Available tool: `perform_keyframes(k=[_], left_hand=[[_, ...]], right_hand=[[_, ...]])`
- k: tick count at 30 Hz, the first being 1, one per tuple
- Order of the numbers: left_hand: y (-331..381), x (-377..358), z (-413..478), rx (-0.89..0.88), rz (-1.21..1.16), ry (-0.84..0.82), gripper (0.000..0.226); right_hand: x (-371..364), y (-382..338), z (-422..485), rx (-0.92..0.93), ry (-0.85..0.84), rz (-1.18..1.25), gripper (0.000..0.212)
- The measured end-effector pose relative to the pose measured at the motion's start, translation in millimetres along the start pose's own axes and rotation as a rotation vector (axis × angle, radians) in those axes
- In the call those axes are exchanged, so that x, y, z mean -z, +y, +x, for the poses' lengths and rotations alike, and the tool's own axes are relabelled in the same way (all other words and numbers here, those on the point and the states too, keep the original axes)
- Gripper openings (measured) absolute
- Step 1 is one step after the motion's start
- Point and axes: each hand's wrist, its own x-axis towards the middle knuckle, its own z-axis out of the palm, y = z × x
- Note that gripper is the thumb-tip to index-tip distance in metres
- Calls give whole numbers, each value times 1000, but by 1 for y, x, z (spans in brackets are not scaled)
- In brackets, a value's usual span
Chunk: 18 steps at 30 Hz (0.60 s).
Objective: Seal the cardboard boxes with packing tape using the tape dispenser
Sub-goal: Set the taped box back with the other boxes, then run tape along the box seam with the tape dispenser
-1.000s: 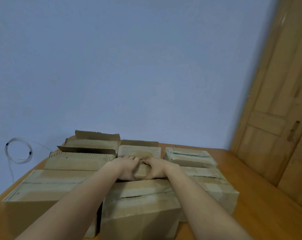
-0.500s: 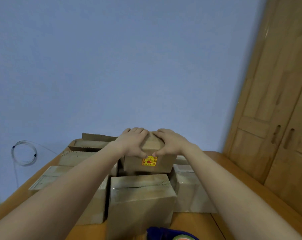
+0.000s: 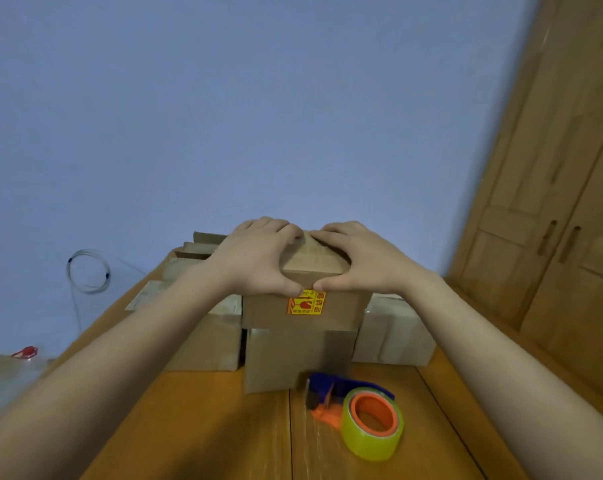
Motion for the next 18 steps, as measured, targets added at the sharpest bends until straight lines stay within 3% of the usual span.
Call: perform_keyframes(k=[12,18], left_hand=[[3,-54,-134,82,-94,-198,100],[3,-99,-163,120,-35,-288,106]], right_hand=[[-122,-76,-68,6,-127,149,88],[-165,-93,-82,-40,-166,34,94]])
